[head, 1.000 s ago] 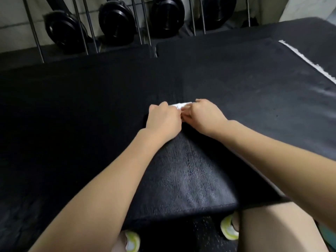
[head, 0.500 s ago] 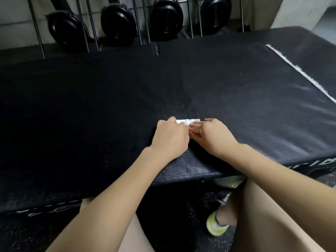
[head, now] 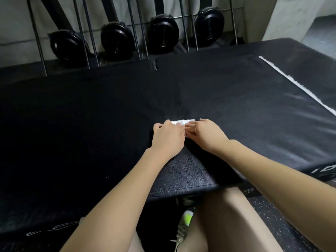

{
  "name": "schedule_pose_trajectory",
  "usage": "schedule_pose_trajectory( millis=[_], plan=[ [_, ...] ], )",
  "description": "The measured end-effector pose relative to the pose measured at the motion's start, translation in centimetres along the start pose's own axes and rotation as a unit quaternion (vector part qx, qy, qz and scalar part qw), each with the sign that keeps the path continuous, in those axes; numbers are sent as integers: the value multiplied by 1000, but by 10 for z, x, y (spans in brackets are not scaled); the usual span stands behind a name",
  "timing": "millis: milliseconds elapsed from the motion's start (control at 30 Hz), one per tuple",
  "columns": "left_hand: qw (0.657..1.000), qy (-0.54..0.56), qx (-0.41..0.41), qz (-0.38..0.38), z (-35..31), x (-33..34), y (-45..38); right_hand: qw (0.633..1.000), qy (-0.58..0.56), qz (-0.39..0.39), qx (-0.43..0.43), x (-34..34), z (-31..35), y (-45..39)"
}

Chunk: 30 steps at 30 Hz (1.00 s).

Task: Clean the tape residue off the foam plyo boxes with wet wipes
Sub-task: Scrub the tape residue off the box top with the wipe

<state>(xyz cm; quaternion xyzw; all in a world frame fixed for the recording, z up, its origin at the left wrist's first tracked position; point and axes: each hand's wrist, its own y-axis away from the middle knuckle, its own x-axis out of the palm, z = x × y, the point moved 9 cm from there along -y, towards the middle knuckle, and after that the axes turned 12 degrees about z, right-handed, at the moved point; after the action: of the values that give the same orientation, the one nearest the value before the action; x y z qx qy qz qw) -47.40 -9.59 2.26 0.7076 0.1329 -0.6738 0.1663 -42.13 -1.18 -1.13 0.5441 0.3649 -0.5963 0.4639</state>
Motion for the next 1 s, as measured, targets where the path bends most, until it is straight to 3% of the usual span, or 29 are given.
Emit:
schedule_pose_trajectory(
  millis=[200,333,500,667,833,933,1000],
  plan=[
    [996,6,62,-61,-28,2,57,994,60,-74,-52,6,29,67],
    [996,35,50,-61,-20,2,56,991,53,-113,-49,5,31,64],
    [999,14,31,16,1,3,27,995,13,-94,-35,10,22,25],
    [999,13,-5,31,19,3,-6,997,1,-75,-23,3,10,-17],
    [1000,-17,-21,14,6,-13,-4,996,-22,-78,-37,-7,10,-1],
    [998,-36,34,-33,-23,-16,34,997,0,-51,-58,-3,18,42],
    [995,-28,75,-54,-36,-12,54,994,13,-82,-77,-5,25,73]
  ],
)
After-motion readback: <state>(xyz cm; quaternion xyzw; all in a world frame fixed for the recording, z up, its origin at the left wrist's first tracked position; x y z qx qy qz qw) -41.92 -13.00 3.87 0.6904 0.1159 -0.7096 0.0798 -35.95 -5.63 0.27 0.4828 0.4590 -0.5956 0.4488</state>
